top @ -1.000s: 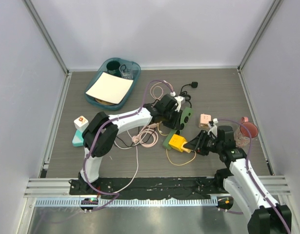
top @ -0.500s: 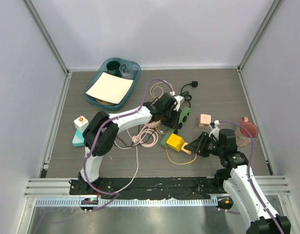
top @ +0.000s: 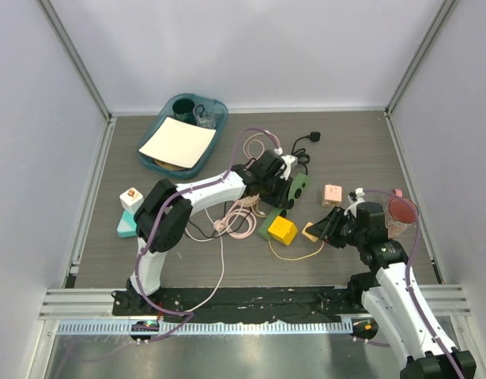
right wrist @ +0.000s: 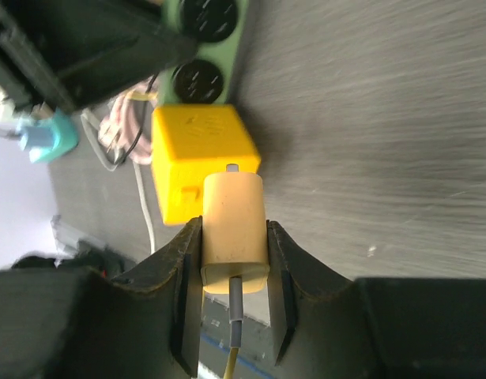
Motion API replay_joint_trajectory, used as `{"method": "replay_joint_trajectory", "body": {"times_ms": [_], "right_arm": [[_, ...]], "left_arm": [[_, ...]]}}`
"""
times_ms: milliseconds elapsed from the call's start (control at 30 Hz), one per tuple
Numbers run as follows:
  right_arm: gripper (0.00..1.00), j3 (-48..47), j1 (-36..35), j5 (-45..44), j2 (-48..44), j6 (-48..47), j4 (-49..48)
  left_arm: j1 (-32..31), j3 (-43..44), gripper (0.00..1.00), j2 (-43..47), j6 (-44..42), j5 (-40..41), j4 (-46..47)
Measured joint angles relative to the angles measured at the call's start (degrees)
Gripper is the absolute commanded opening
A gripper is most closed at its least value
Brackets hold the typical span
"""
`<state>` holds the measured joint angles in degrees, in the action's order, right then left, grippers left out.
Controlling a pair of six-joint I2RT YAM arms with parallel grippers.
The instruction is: Pull the plug off the socket
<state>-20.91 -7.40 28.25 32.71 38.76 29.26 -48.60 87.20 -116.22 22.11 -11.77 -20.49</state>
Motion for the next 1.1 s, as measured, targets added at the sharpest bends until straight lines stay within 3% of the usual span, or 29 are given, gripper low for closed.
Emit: {"method": "replay_joint_trajectory", "body": {"times_ms": [200, 333, 433, 467, 567, 733, 833, 933, 1100], "right_arm": [[0.13, -1.7, 0.0, -14.1, 4.8, 1.5, -1.1], [0.22, -1.6, 0.0, -17.8, 11.6, 2.0, -5.8], [0.42, -1.2, 0.0, -20.3, 17.1, 1.9, -9.1], [0.57, -1.2, 0.0, -21.1, 18.4, 1.8, -9.7], [0.72, -1.2, 0.0, -23.7, 20.6, 1.4, -11.1], [0.82, -2.5, 0.0, -29.5, 19.1, 0.2, -9.4], [0.84, -4.9, 0.0, -31.9, 16.7, -0.8, -6.2], [0.88, -7.2, 0.0, -31.2, 13.2, -1.2, -4.3], [1.0, -5.1, -0.1, -19.7, 7.9, 3.1, -9.9]], "left_arm": [[0.0, 0.0, 0.0, 0.0, 0.5, -0.3, 0.0], [0.0, 0.0, 0.0, 0.0, 1.5, -0.3, 0.0], [0.0, 0.0, 0.0, 0.0, 1.9, -0.2, 0.1], [0.0, 0.0, 0.0, 0.0, 2.0, -0.2, 0.1], [0.0, 0.0, 0.0, 0.1, 2.6, -0.2, 0.1], [0.0, 0.0, 0.0, 0.1, 3.1, -0.2, 0.3], [0.0, 0.0, 0.0, 0.1, 3.5, -0.3, 0.3], [0.0, 0.0, 0.0, 0.1, 4.5, -1.4, 0.3], [0.0, 0.0, 0.0, 0.1, 5.5, -2.5, 0.3]]}}
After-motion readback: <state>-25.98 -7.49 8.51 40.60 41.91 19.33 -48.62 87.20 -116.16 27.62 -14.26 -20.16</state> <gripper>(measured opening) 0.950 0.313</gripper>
